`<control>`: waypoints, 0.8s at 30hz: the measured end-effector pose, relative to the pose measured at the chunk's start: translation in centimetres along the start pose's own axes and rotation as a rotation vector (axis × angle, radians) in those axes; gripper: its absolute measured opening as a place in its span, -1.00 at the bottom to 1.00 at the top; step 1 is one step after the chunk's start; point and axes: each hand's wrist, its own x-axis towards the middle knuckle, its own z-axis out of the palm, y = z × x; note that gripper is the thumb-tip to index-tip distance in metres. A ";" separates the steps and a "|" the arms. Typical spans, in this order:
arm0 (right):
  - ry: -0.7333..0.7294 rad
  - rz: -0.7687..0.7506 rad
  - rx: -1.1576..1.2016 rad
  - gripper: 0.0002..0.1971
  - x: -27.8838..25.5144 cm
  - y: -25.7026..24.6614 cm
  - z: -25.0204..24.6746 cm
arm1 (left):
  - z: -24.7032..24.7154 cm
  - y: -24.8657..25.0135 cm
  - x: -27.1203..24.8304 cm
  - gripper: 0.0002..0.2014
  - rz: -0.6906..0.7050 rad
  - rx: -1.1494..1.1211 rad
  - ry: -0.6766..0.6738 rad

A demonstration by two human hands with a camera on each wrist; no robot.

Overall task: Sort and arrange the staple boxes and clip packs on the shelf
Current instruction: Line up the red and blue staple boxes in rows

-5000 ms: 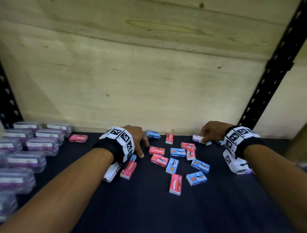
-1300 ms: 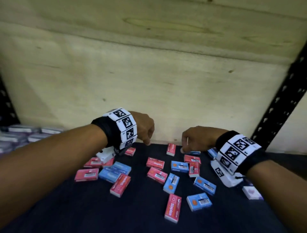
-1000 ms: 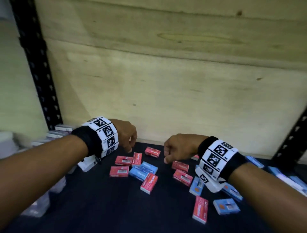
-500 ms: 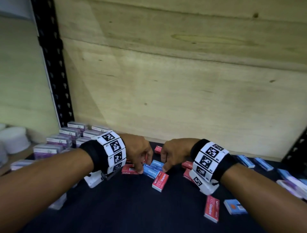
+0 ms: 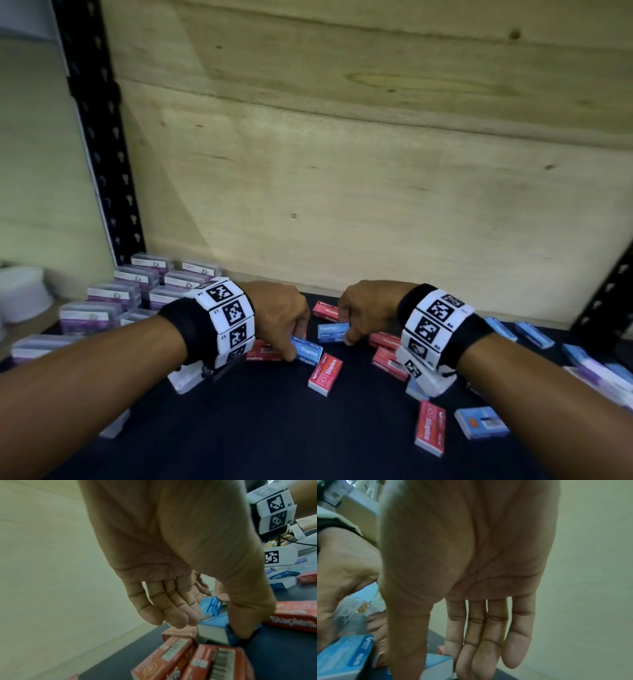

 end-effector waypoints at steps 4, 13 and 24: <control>0.075 0.066 0.010 -0.79 -3.0 3.0 -1.6 | -1.9 0.3 -0.3 -0.74 -0.016 -0.014 0.057; 0.068 0.371 0.049 -0.66 -13.5 12.2 -0.1 | -4.8 11.4 1.9 -0.69 0.218 -0.073 0.124; -0.065 0.557 0.077 -0.58 -22.9 14.5 6.9 | -1.2 25.0 4.7 -0.66 0.481 0.055 0.038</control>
